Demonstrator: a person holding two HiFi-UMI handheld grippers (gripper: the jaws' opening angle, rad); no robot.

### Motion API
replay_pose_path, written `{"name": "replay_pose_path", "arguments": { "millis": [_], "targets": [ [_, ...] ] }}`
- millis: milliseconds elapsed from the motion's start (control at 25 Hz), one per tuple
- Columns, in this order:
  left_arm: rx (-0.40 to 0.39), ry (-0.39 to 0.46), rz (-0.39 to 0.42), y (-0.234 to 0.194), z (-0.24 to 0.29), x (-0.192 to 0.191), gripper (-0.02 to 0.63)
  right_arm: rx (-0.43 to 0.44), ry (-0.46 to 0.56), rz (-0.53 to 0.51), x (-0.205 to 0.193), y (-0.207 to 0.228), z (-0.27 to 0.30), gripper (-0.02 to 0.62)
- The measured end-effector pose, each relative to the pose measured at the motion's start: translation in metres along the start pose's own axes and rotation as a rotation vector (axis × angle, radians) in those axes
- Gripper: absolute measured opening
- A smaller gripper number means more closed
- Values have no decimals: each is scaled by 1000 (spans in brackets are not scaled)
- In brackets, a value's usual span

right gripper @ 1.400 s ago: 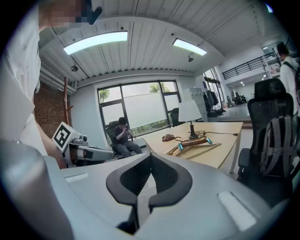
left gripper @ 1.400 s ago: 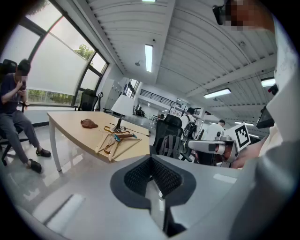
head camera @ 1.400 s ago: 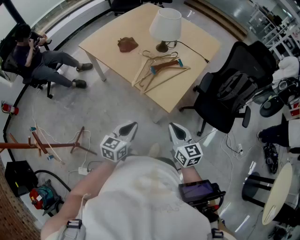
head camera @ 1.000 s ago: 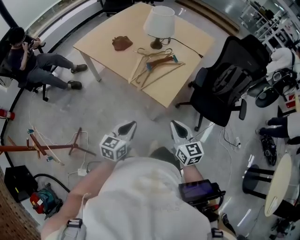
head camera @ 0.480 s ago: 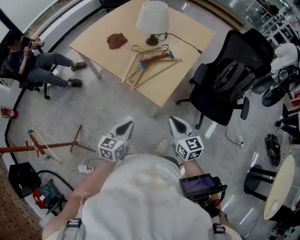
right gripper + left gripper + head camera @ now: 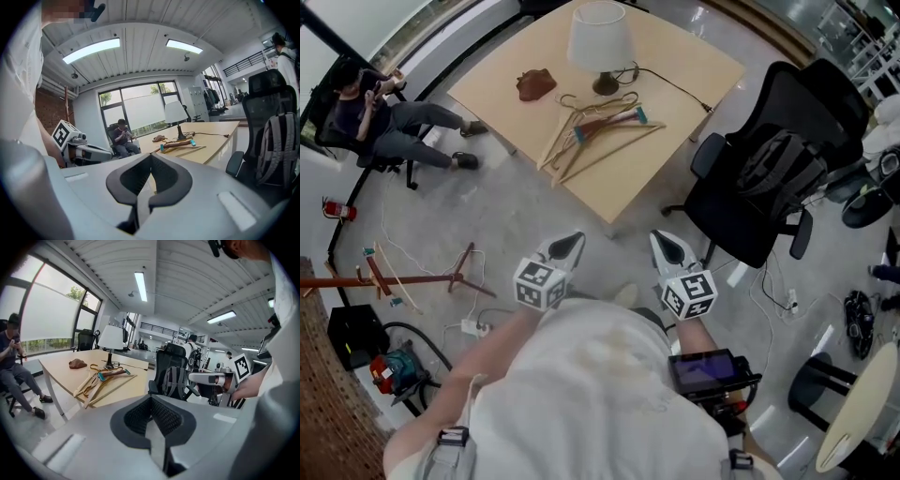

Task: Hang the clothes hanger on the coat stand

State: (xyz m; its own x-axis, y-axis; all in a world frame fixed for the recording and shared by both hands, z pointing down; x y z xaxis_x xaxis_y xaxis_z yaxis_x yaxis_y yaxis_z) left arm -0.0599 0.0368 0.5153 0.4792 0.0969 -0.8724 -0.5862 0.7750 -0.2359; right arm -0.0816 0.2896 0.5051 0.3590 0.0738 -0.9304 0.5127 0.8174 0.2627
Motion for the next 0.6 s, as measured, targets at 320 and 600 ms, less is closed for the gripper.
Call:
{"name": "replay_pose_path", "arguments": {
  "millis": [320,600],
  "targets": [
    [81,-27,-18,9,12,1,2,97,-14,21,4,24,8,14],
    [82,-46,-15,-10,30,8,2,94,-14,43,12,44,37,13]
  ]
}}
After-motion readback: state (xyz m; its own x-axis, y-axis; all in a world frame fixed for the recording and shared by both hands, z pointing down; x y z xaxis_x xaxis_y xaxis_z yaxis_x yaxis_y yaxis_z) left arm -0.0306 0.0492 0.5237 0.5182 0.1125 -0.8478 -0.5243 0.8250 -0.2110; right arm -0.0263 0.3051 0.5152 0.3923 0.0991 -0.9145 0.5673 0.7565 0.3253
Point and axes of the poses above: the fingertips, and each gripper's own axes: z forward along the fingers, y to its right, x out of its top, the point moved 8 cm from there along -z, backward along the fingers, and after that the axes turned 2 degrees about x, right-handed, at the moved point
